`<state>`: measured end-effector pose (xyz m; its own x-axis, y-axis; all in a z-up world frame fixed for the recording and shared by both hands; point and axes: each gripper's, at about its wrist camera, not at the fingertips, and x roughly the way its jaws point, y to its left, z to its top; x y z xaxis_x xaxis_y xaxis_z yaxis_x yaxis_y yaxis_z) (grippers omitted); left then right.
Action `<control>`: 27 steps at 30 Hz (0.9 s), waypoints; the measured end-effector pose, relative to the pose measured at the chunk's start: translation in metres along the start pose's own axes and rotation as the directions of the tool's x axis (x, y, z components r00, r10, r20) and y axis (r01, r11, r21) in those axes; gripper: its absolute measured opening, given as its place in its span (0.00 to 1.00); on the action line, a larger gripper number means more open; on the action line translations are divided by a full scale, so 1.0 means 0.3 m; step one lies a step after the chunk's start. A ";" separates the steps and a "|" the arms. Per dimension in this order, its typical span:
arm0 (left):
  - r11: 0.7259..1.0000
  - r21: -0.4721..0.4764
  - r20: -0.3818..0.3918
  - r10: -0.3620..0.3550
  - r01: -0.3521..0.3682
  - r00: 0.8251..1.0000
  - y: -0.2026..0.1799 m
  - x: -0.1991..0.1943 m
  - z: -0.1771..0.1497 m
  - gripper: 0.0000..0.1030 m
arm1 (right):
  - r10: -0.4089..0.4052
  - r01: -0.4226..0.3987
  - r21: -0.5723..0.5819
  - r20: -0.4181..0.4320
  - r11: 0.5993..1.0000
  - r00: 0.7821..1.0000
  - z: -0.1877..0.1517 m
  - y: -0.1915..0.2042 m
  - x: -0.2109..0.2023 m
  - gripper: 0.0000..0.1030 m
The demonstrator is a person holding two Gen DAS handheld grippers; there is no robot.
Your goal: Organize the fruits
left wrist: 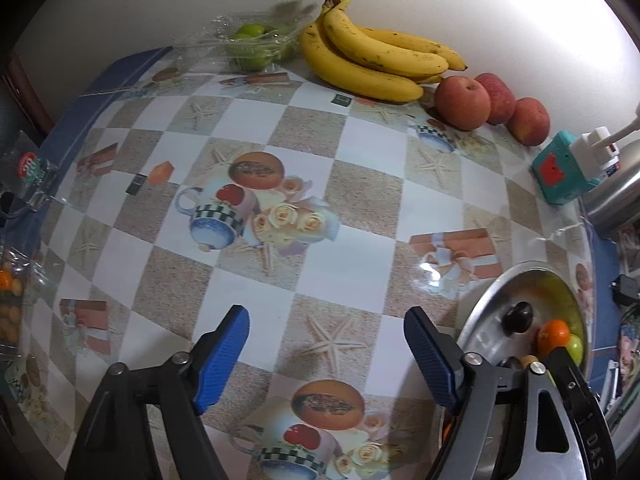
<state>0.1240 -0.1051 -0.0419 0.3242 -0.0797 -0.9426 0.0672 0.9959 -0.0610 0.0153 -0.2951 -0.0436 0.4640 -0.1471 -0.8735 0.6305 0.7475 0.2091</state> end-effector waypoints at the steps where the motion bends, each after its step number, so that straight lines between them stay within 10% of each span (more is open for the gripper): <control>1: 1.000 0.001 0.002 0.008 -0.008 1.000 0.001 0.001 0.000 0.83 | 0.002 -0.002 -0.008 -0.001 1.000 1.000 -0.002 0.006 0.001 0.74; 10: 0.997 0.023 0.009 0.078 -0.079 0.997 0.007 0.018 -0.004 0.91 | -0.003 0.003 -0.060 -0.006 0.998 1.000 -0.016 0.039 0.019 0.95; 27: 0.972 0.063 0.042 0.223 -0.225 0.974 0.040 0.038 -0.028 0.91 | -0.009 0.006 -0.104 -0.022 0.995 1.000 -0.040 0.077 0.033 0.96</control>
<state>0.1206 -0.0936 -0.0563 0.3703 0.1423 -0.9180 0.0523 0.9834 0.1736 0.0269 -0.2714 -0.0527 0.4445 -0.1390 -0.8849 0.5650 0.8101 0.1566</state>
